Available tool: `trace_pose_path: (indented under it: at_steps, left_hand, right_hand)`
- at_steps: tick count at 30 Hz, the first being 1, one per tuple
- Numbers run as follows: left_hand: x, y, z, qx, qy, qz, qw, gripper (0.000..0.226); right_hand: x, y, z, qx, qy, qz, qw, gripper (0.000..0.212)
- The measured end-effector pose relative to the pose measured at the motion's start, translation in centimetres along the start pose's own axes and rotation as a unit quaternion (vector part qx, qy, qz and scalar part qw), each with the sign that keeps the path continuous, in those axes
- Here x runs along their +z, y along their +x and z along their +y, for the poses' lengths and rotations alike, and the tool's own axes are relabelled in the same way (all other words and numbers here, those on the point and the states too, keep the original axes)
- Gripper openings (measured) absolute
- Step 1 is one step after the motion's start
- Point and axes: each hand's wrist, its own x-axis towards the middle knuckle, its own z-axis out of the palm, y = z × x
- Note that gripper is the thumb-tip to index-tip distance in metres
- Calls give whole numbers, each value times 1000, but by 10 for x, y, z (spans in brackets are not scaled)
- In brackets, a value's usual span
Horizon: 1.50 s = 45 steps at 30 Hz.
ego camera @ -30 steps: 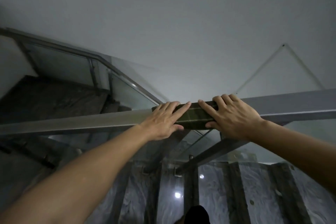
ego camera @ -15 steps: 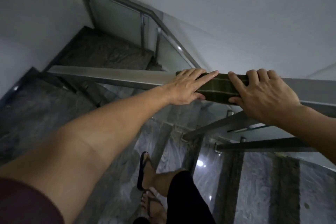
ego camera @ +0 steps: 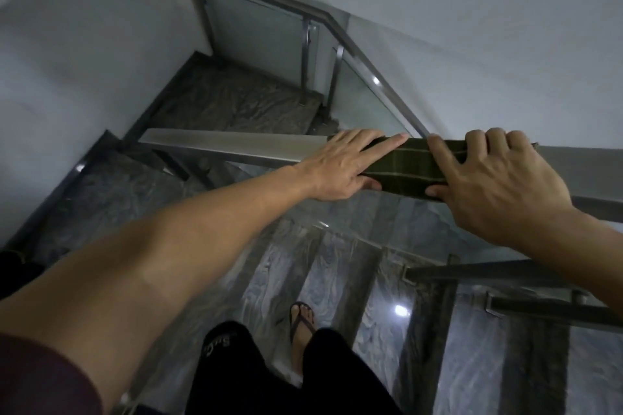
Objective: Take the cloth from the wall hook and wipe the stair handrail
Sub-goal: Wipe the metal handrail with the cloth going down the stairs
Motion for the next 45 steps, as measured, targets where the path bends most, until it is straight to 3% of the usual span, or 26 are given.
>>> trace_pose_path:
  at_steps: [32,45]
  left_hand:
    - [88,-250,-434,14,0,-11,1000,82]
    - [120,-331,-576,49,-19,16,998,81]
  right_hand:
    - [-38,331,-390,13,-3,-1,1000,74]
    - [-43,439,-519,42,-6,20,999,81]
